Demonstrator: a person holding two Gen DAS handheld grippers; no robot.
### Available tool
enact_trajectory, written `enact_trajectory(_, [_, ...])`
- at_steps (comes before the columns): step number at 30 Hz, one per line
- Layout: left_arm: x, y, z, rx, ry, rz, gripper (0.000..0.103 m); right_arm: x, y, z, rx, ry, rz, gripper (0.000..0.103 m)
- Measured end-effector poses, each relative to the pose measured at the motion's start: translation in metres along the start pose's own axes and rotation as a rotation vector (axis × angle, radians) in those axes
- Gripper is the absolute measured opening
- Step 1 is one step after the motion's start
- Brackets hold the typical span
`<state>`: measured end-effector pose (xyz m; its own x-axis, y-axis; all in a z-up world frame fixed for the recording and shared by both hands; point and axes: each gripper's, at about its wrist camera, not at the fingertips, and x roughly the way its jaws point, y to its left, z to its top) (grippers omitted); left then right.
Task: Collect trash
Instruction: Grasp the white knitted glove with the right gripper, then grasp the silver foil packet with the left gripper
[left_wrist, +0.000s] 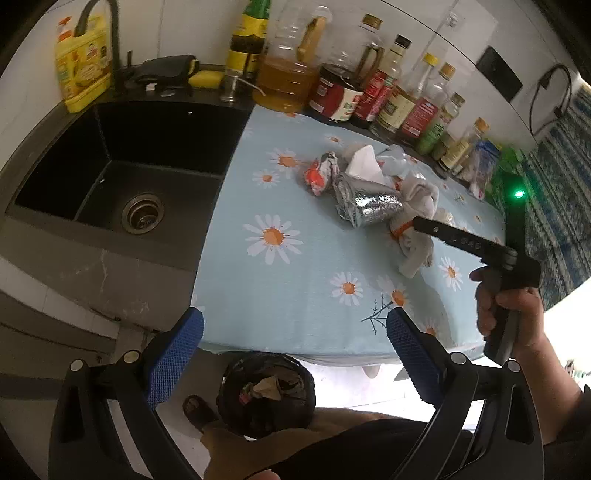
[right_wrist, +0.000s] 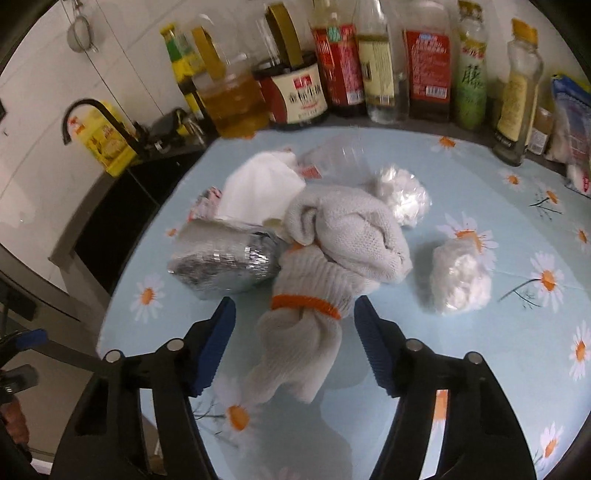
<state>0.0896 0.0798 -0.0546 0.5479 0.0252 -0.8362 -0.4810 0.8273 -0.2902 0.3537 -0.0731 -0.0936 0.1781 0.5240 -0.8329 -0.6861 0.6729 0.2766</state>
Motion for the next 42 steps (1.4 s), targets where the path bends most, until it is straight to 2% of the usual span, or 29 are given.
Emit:
enact_trajectory(1, [0.000, 0.000, 0.000, -0.008, -0.003, 0.005, 0.096, 0.003, -0.001, 0.000, -0.001, 0.007, 0.000, 0.060])
enact_trajectory(6, [0.004, -0.002, -0.001, -0.020, 0.007, 0.017, 0.096, 0.018, -0.009, 0.001, 0.020, 0.033, -0.014, 0.058])
enact_trajectory(8, [0.005, -0.003, -0.001, -0.014, 0.010, 0.021, 0.096, 0.022, -0.013, 0.001, 0.032, 0.045, -0.006, 0.051])
enact_trajectory(11, [0.007, -0.001, 0.000, -0.017, 0.017, 0.019, 0.096, 0.025, -0.014, -0.001, 0.028, 0.051, -0.022, 0.047])
enact_trajectory(17, [0.011, -0.002, 0.005, 0.002, 0.023, 0.008, 0.096, 0.017, -0.008, -0.002, 0.026, 0.026, -0.021, 0.033])
enact_trajectory(24, [0.018, -0.008, 0.018, 0.056, 0.030, -0.036, 0.096, -0.017, 0.007, -0.006, 0.025, -0.027, -0.004, 0.033])
enact_trajectory(30, [0.030, -0.016, 0.035, 0.105, 0.039, -0.071, 0.096, -0.048, 0.011, -0.018, 0.071, -0.068, 0.008, 0.033])
enact_trajectory(37, [0.054, -0.035, 0.060, 0.174, 0.056, -0.057, 0.096, -0.083, 0.014, -0.050, 0.137, -0.123, 0.019, 0.034])
enact_trajectory(42, [0.073, -0.053, 0.080, 0.185, 0.090, -0.122, 0.096, -0.112, 0.018, -0.075, 0.182, -0.166, -0.005, 0.034])
